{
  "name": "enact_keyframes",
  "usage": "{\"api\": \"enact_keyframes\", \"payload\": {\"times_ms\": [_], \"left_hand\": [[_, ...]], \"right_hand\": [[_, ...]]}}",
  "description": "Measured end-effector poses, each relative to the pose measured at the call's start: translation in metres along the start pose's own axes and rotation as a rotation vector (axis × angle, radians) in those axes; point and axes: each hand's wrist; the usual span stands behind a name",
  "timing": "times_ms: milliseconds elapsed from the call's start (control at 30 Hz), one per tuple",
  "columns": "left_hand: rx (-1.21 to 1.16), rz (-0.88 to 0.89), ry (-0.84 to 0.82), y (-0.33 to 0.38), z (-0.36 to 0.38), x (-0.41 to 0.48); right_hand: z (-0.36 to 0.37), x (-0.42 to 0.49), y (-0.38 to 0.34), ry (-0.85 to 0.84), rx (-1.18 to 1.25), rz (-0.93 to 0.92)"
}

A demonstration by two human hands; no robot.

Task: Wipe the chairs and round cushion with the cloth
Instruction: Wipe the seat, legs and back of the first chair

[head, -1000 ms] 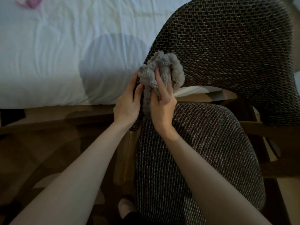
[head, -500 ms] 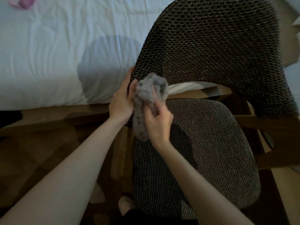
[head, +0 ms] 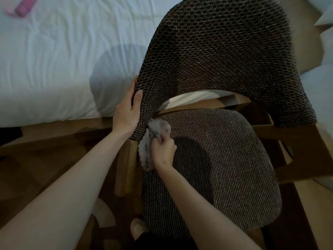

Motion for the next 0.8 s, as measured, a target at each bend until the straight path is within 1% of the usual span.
{"api": "enact_keyframes", "payload": {"times_ms": [33,100,133,200,300,367,433,500,567,600,700,767,800], "left_hand": [[0.002,-0.002,-0.002,0.001,0.000,0.000],[-0.012,-0.002,-0.031,0.004,-0.002,-0.002],[-0.032,0.006,-0.051,0.006,-0.003,-0.005],[-0.078,0.031,-0.065,0.012,-0.002,-0.011],[-0.101,0.014,0.009,0.037,0.003,-0.012],[-0.087,0.022,0.072,0.065,0.009,-0.001],[-0.048,0.083,0.128,0.093,0.017,0.013],[0.039,0.120,0.186,0.109,0.029,0.022],[0.125,0.078,0.269,0.113,0.043,0.024],[0.156,0.071,0.310,0.110,0.048,0.022],[0.274,0.131,0.393,0.091,0.056,0.018],[0.353,0.163,0.401,0.077,0.058,0.014],[0.382,0.172,0.399,0.072,0.059,0.014]], "right_hand": [[-0.010,0.004,-0.007,0.068,0.043,-0.072],[-0.038,0.015,-0.027,0.196,0.114,-0.332],[-0.054,0.024,-0.039,0.248,0.091,-0.480],[-0.086,0.052,-0.063,0.322,-0.033,-0.736],[-0.126,0.103,-0.101,0.288,-0.190,-0.963],[-0.140,0.134,-0.119,0.238,-0.389,-1.050],[-0.142,0.155,-0.121,0.183,-0.557,-1.128],[-0.137,0.164,-0.108,0.195,-0.624,-1.222],[-0.132,0.166,-0.083,0.186,-0.646,-1.232],[-0.129,0.165,-0.069,0.139,-0.664,-1.197],[-0.127,0.159,-0.021,-0.107,-0.716,-1.077],[-0.130,0.152,0.000,-0.280,-0.723,-0.978],[-0.132,0.150,0.005,-0.334,-0.724,-0.947]]}}
Point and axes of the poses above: each hand's wrist, its own x-axis towards the middle knuckle, its own z-axis out of the palm, y = z × x, and after that the axes turned 15 degrees about -z, right-handed
